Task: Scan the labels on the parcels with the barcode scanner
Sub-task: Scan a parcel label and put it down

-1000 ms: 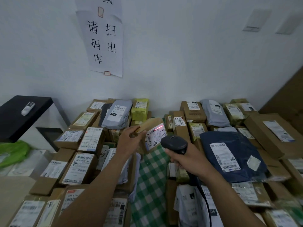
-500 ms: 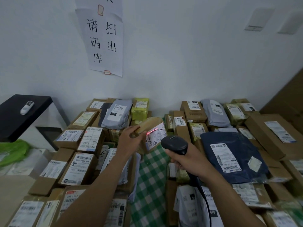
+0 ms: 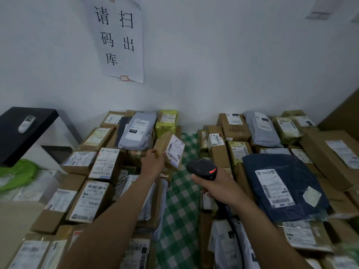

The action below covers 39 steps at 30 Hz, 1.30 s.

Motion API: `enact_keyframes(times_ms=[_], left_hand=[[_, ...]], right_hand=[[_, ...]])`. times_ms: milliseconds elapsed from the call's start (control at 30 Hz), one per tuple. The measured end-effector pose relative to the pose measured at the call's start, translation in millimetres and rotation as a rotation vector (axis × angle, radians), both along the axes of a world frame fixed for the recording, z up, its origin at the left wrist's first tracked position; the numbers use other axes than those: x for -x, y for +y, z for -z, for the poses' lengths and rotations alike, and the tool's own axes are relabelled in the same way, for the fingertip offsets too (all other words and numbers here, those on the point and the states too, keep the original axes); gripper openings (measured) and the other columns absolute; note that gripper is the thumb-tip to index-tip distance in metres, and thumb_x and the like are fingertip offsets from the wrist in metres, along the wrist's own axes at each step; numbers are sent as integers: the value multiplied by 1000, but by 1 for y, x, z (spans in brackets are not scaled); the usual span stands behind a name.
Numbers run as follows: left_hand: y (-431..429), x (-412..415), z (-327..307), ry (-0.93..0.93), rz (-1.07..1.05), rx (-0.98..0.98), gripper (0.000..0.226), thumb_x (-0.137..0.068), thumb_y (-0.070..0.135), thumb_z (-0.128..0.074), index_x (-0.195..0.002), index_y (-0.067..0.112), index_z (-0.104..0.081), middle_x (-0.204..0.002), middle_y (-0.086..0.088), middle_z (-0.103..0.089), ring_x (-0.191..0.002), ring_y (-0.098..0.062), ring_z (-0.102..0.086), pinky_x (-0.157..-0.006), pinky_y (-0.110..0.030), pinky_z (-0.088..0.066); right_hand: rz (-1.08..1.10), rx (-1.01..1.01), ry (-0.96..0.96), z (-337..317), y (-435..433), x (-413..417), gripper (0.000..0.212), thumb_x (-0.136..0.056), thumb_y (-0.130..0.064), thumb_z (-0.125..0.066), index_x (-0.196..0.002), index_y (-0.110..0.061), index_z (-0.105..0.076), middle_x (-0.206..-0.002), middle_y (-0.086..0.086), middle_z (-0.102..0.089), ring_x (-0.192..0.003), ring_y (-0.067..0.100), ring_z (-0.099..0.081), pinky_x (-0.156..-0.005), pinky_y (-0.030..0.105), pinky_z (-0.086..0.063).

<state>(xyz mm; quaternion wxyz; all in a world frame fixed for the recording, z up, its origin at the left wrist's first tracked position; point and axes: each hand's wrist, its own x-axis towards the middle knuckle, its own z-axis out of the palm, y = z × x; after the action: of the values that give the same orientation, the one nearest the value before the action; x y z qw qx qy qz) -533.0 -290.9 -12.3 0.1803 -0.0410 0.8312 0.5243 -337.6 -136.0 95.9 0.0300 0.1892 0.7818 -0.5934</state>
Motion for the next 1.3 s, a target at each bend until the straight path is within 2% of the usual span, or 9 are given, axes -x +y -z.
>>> enact_keyframes(times_ms=[233,367,467,533,700,867,1067,1133,1300], left_hand=[[11,13,24,41,138,415,59,-105,55,-34,-148,14,-32,-146,-25,-41,-126,-47,-51,-106,-53,-42],[6,17,34,74,250,629,47,-100,49,-46,-132,15,-38,-133,-18,-58,-122,-42,-57,-103,-54,-46],[9,7,38,242,202,746,51,-97,41,-54,-139,14,-39,-139,-18,-51,-129,-40,-49,-103,-53,-42],[17,2,38,374,205,723,62,-96,42,-57,-151,21,-35,-147,-14,-43,-134,-37,-42,-104,-52,-40],[33,9,47,349,540,692,71,-94,62,-55,-157,40,-31,-171,-6,-9,-156,-33,-10,-123,-55,-18],[28,14,52,482,656,780,45,-104,42,-48,-149,34,-49,-169,-5,-24,-155,-36,-19,-124,-54,-23],[25,12,43,452,610,810,47,-99,30,-53,-146,25,-51,-163,-7,-35,-151,-35,-30,-120,-55,-31],[29,1,39,423,594,731,54,-98,33,-56,-150,23,-45,-165,-10,-31,-153,-35,-23,-123,-53,-26],[46,-84,19,438,604,347,48,-98,35,-67,-142,18,-57,-153,-3,-47,-138,-23,-45,-112,-35,-40]], right_hand=[[6,8,-34,17,10,18,24,-95,-33,-75,-104,-48,-59,-103,-9,-75,-72,5,-71,-62,19,-55],[14,25,-53,24,15,25,26,-95,-32,-74,-104,-49,-56,-108,-10,-73,-75,4,-71,-59,16,-53],[21,29,-73,31,19,27,28,-94,-33,-75,-111,-48,-57,-111,-8,-73,-82,8,-72,-61,17,-53],[30,31,-91,34,21,27,33,-94,-32,-75,-122,-39,-59,-111,-7,-73,-79,6,-71,-60,16,-53],[52,43,-138,43,29,24,44,-94,-35,-75,-134,-33,-57,-107,-4,-75,-74,10,-72,-66,27,-57],[87,44,-141,47,36,13,44,-94,-37,-75,-135,-35,-59,-101,-5,-77,-75,12,-72,-71,31,-59],[188,99,-118,38,41,-14,36,-92,-35,-76,-126,-37,-64,-97,-7,-78,-70,8,-70,-65,24,-54],[226,103,-110,34,43,-27,34,-92,-34,-76,-125,-35,-66,-96,-6,-79,-69,7,-70,-64,23,-54],[295,88,-102,28,48,-70,33,-93,-37,-76,-124,-35,-66,-101,-2,-79,-70,13,-71,-67,28,-56]])
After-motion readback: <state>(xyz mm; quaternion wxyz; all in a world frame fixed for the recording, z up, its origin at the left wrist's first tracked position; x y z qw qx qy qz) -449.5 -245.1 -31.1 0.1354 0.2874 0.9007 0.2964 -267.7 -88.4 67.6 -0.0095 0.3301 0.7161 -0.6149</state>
